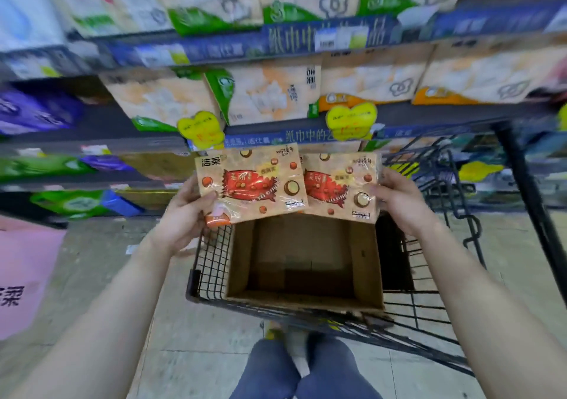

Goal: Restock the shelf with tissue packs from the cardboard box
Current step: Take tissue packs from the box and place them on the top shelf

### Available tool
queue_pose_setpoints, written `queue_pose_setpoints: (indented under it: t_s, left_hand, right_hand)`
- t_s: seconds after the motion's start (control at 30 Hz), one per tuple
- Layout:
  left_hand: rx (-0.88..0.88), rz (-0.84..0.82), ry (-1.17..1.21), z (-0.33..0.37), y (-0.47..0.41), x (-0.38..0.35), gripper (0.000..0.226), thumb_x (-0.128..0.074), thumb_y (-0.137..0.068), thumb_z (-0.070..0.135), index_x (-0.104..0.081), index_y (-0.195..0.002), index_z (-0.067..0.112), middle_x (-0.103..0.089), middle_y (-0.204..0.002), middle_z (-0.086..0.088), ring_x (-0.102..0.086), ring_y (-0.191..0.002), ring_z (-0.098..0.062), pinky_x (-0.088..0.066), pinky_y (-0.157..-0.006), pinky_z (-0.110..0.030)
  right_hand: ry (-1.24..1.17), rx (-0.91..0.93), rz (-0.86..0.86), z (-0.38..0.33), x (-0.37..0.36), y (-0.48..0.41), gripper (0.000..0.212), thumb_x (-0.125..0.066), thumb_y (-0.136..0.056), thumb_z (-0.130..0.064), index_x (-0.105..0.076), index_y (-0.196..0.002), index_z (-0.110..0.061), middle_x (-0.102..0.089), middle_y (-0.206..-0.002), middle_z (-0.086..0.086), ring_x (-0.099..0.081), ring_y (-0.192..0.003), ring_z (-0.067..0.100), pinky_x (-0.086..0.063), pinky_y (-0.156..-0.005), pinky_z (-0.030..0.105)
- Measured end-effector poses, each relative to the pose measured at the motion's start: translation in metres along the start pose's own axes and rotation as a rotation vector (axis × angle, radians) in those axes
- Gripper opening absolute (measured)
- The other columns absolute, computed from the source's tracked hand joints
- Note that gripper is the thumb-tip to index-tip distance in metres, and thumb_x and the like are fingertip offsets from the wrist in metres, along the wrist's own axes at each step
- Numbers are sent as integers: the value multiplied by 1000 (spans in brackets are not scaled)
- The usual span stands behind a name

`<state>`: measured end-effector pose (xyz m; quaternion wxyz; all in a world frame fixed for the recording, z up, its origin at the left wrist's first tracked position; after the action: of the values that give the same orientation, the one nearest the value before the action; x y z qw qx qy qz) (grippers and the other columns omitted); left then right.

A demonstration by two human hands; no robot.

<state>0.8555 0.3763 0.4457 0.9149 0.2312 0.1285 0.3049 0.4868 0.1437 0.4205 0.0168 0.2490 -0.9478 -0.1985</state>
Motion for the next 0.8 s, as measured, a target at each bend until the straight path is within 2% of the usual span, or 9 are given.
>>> queue_pose_setpoints:
  t_s: [0.07,0.17,0.27,0.43,0.5,0.57,0.63,0.73,0.8]
  left_hand:
    - [-36,9,36,19,12,15,53,-62,-98,0,-59,-140,31,-74,-125,-10,-74,-109,-31,-64,-81,-48]
    - [-107,-11,9,48,32,39,61,-64,-97,5,-49,-150,32,-70,-132,-11,-70,-117,-34,-62,-88,-52]
    - [-191,-22,9,74,52,69,60,-66,-97,6,-51,-149,32,-69,-135,-11,-68,-121,-36,-59,-93,-54]
    - [-348,-19,56,116,101,132,57,-64,-98,3,-53,-147,31,-71,-131,-10,-69,-118,-35,-58,-94,-54]
    - [-406,-32,55,131,125,162,58,-64,-98,4,-53,-148,31,-70,-132,-10,-69,-118,-35,-57,-95,-56]
    - [-457,-46,57,146,148,193,60,-65,-97,5,-51,-149,30,-68,-135,-12,-68,-121,-36,-55,-97,-58]
    - [-499,-41,84,163,172,224,62,-66,-95,5,-49,-151,28,-69,-133,-15,-67,-120,-37,-55,-96,-57]
    - [-543,-26,124,188,204,266,70,-68,-92,6,-43,-155,25,-68,-134,-16,-70,-115,-33,-60,-90,-51]
    - [-571,-5,142,206,222,293,68,-64,-96,2,-41,-156,25,-70,-132,-14,-73,-110,-29,-62,-84,-46]
  right_hand:
    - [-11,35,-5,-20,-11,4,40,-63,-95,2,-63,-133,-11,-73,-122,15,-73,-105,34,-61,-71,39]
    - [-26,89,-36,-51,-37,15,43,-61,-97,1,-60,-138,-11,-72,-126,11,-72,-109,32,-61,-73,38]
    - [-35,145,-42,-80,-69,32,46,-62,-97,-1,-56,-142,-12,-72,-127,12,-73,-108,32,-60,-71,37]
    - [-53,245,-11,-117,-133,76,49,-68,-95,-11,-58,-141,-25,-71,-127,10,-71,-110,33,-55,-86,50]
    - [-77,282,-2,-130,-164,98,57,-74,-90,-14,-56,-144,-23,-70,-128,11,-69,-114,34,-55,-90,50]
    - [-80,325,-16,-144,-198,122,57,-68,-94,-11,-51,-148,-20,-71,-127,10,-70,-113,32,-56,-88,48]
    - [-93,360,-31,-160,-231,144,52,-59,-99,-5,-50,-149,-18,-71,-128,9,-71,-111,32,-56,-88,50]
    - [-110,406,-42,-186,-277,171,55,-63,-95,-5,-51,-147,-16,-70,-129,12,-69,-114,35,-56,-93,53]
    - [-99,455,-59,-205,-306,185,50,-59,-97,0,-53,-145,-13,-71,-127,13,-72,-108,32,-58,-86,48]
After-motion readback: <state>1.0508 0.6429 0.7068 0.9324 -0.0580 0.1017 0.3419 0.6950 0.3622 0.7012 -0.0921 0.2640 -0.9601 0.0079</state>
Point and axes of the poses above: each hand's wrist, its own y-axis away from the middle knuckle, its own x-axis out of the back of the hand, z = x × y, the point moved 5 cm from there along -y, towards the middle knuckle
